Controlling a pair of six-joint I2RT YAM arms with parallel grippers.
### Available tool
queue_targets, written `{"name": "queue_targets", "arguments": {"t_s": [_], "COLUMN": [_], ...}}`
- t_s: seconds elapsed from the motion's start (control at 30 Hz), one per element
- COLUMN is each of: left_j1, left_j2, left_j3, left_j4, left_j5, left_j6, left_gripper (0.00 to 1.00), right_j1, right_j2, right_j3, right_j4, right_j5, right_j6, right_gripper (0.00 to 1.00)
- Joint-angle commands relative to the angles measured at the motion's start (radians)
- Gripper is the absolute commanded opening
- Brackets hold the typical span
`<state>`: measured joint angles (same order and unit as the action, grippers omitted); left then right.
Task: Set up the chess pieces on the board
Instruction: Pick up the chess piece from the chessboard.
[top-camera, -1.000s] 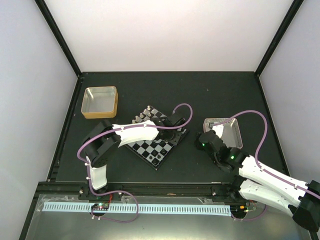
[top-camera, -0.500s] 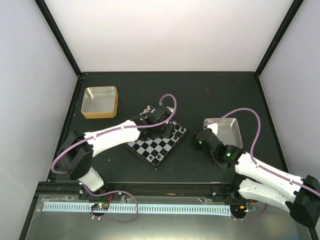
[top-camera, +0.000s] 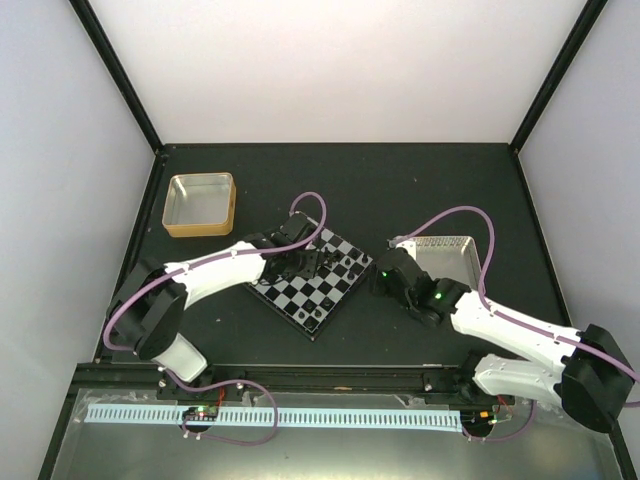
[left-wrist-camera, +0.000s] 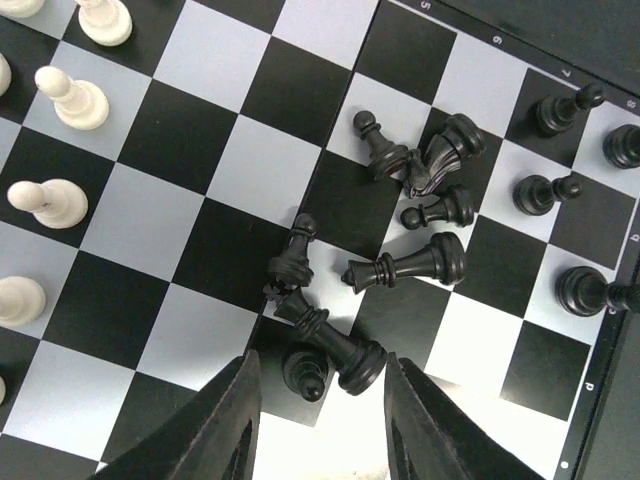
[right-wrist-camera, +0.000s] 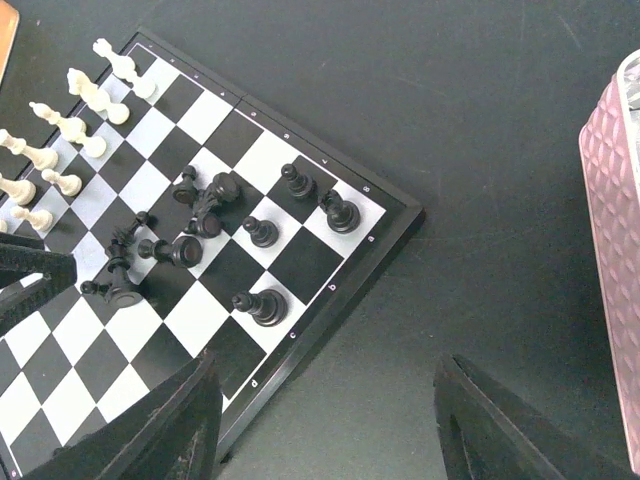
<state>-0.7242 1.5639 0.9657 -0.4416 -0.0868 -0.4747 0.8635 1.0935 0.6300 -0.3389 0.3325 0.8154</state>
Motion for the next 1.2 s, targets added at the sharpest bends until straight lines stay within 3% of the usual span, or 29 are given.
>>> {"name": "queue_targets", "arguments": {"t_s": [0.0,0.17,0.77,1.17], "left_j1": [0.008,0.016,0.026,0.024], "left_j2": [0.032,0.062,0.112,-0.030], "left_j3": [0.021,0.022,0.019,0.031], "left_j4": [0.012,0.009,0.022,-0.019], "left_j5": [0.024,0.002,0.011,-0.030], "left_j6": [0.011,-0.003,-0.007,0.014], "left_gripper": [0.34,0.24,0.10,0.06], "right_j1": [-0.004,-0.004,-0.004,-0.003], "right_j2": [0.005,-0.001,-0.008,-0.038], "right_j3": [0.030,0.027,0.022,0.013], "right_j4": [0.020,0.014,0.012,0.017], "right_j5": [-0.004,0.001,0.013,0.035], "right_j6": [-0.009,-0.010,-0.015,-0.005], "right_gripper": [0.59,0.58,0.56,0.54]}}
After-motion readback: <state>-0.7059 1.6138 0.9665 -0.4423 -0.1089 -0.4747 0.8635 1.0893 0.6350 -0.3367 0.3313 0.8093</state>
